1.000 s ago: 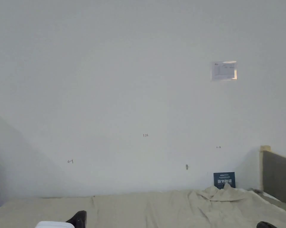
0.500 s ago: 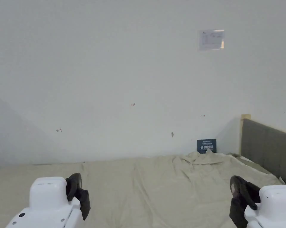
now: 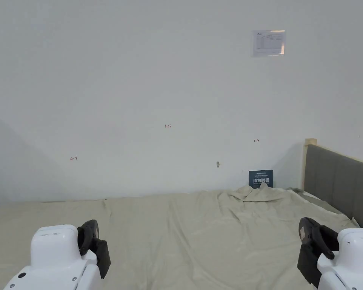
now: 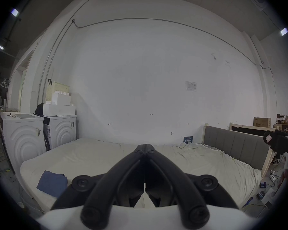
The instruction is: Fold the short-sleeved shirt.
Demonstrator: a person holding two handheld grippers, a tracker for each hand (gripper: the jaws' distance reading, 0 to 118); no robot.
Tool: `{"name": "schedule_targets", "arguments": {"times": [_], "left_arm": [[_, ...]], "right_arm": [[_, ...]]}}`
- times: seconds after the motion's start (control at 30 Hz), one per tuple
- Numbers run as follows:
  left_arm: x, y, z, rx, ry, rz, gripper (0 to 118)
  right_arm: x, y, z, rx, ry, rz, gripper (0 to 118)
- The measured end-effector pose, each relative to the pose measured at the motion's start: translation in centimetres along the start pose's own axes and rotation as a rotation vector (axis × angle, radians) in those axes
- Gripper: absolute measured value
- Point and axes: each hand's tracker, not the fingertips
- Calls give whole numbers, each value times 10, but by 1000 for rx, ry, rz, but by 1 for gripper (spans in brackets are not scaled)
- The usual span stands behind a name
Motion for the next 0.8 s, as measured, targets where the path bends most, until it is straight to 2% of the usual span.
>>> {"name": "schedule_targets", "arguments": {"times": [0.3, 0.43, 0.47, 0.53, 0.57, 0.7, 0.77, 0.8], "left_arm": [[7, -2, -1, 8, 0, -21, 0], [8, -3, -3, 4, -2, -23, 3], [8, -3, -4, 2, -1, -23, 4], [9, -3, -5, -2, -3, -24, 9], [9, -4, -5, -4, -5, -24, 14], [9, -5, -4, 8, -33, -19, 55], [10, -4, -3, 16, -31, -22, 74], [10, -4, -3, 18, -32, -23, 85]], "right_arm": [[0, 0, -1, 1, 12, 18, 2], [-1, -1, -2, -3, 2, 56, 4], [-1, -1, -2, -6, 3, 62, 6], [-2, -2, -2, -4, 6, 64, 17], [-2, -2, -2, -3, 8, 65, 24], [-4, -4, -2, 2, 20, 69, 46], [-5, -5, -1, 12, 13, 79, 63], [-5, -5, -1, 16, 14, 79, 80]]}}
